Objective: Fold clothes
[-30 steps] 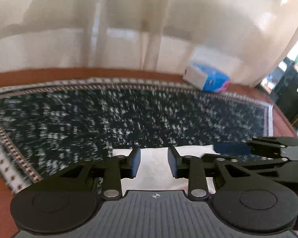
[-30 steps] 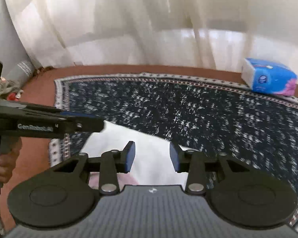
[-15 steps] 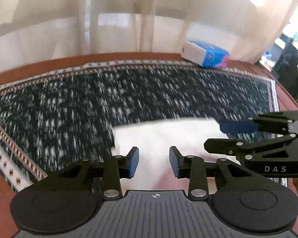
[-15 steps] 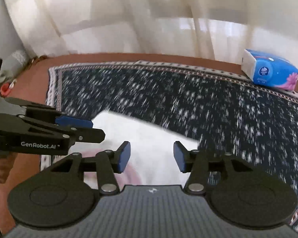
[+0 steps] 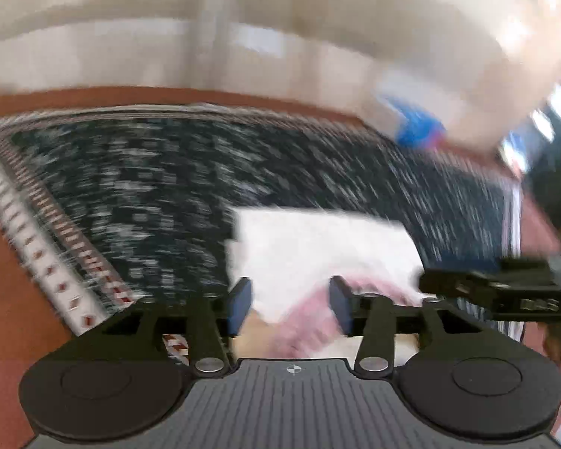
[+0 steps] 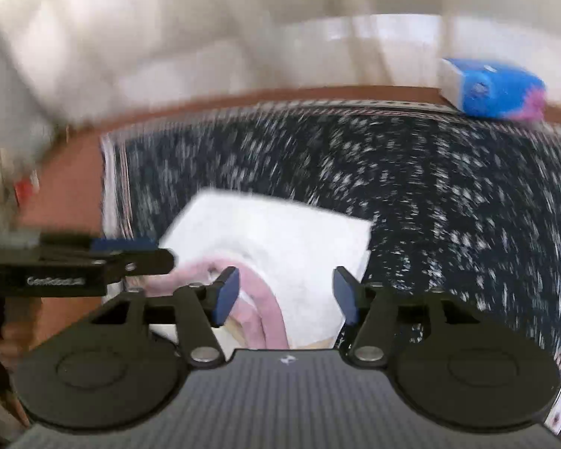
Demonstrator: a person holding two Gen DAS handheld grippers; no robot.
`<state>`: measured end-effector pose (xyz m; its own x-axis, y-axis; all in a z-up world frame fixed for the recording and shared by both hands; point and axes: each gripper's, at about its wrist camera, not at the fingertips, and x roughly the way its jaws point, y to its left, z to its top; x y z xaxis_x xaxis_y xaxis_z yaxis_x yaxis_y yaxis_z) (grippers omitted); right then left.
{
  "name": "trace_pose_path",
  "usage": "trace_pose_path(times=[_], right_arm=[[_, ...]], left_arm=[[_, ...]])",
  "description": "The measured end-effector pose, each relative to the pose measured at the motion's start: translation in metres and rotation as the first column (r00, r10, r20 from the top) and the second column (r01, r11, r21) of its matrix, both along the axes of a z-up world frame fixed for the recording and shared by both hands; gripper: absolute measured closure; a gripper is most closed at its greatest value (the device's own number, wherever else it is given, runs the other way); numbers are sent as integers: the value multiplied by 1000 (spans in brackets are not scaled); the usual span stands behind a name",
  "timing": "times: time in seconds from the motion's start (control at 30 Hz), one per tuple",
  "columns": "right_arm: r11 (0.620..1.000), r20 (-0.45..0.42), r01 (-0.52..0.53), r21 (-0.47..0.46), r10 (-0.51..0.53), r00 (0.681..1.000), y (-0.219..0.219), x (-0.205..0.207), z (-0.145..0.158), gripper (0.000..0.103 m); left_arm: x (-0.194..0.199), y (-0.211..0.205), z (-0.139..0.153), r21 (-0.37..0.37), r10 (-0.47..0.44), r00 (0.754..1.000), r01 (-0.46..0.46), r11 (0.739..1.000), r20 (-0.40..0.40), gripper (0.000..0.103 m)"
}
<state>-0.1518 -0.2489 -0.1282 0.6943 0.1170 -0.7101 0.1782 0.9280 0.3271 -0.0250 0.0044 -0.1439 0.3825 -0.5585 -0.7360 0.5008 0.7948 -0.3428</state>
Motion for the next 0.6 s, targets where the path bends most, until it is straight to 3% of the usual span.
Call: trace_pose_path(times=[0.07,0.17,0.47,0.6], right_arm=[[995,-9,51,89,-50,999,-15,-3,-3,39],[976,-61,108,191,-98,993,-36,0,-17,43],[950,-97,169,264,-148,984,-42,2,-40,43],[938,-103,119,326,-90,991,-40,6,-40,44]], left_arm=[[9,14,2,-44,74,996,-76,996,-43,39],[24,11,-11,-50,72,992,-77,996,-106,40],[35,2,-23,-98,-5,986,-12,995,-169,39],[38,-2,-26,-123,-40,981,17,992,-188,39]])
